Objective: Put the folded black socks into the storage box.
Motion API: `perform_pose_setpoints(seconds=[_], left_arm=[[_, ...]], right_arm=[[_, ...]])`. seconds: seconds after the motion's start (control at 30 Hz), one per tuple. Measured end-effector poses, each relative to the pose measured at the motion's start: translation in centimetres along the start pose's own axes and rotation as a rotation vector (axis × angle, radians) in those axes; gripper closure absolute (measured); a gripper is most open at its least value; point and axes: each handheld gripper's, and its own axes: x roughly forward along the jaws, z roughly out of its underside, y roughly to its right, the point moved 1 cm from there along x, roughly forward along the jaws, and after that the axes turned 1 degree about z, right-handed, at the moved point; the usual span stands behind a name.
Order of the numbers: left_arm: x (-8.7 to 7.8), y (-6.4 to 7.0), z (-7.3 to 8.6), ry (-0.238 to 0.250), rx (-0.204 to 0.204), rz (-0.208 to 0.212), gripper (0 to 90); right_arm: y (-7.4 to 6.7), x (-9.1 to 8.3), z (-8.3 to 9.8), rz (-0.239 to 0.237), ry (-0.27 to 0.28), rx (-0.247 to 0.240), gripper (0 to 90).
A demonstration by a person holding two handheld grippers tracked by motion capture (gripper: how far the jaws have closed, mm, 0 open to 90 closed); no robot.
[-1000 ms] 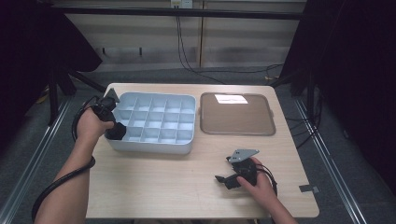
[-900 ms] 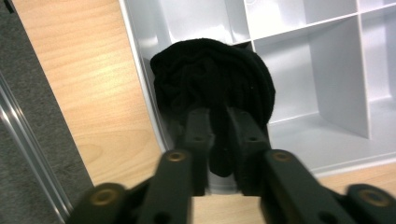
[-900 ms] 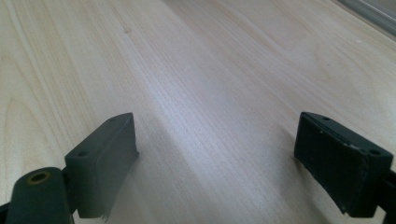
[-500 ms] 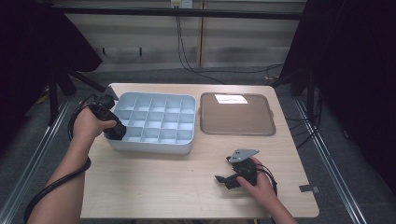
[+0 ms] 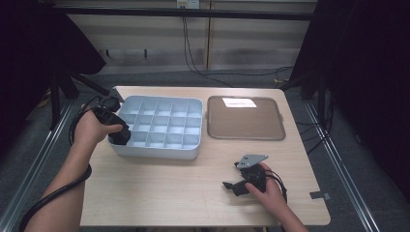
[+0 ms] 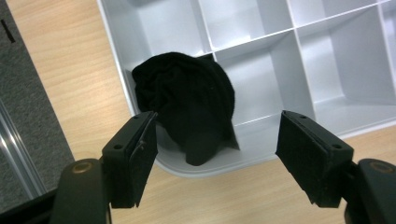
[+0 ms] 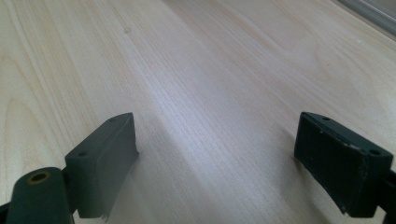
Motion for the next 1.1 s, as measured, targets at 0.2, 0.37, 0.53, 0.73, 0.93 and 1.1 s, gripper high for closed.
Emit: perform_pose_setpoints(seconds=[0.2,0.37,0.53,0.73,0.93,1.1], left_arm=[[-0.2,0.4,0.2,0.009,0.017,0.013,27.4],[-0.4,0.8,0.6,0.016,0.031,0.024,26.1],[-0.9,1.5,1.0,0.034,0.049,0.04,25.4],[-1.2,2.2,1.8,0.048,0.074,0.052,24.7],[-1.0,3.0,2.8,0.046,0.097,0.069,24.7],[-0.8,3.5,3.4,0.051,0.121,0.077,24.7]], right_arm=[[0.0,0.0,0.0,-0.001,0.001,-0.001,12.5],[0.0,0.0,0.0,-0.002,0.002,0.0,12.5],[0.0,0.0,0.0,-0.002,0.0,0.002,12.5],[0.0,0.0,0.0,-0.001,-0.002,0.002,12.5],[0.0,0.0,0.0,-0.002,-0.001,0.0,12.5],[0.0,0.0,0.0,-0.002,-0.002,0.001,12.6]])
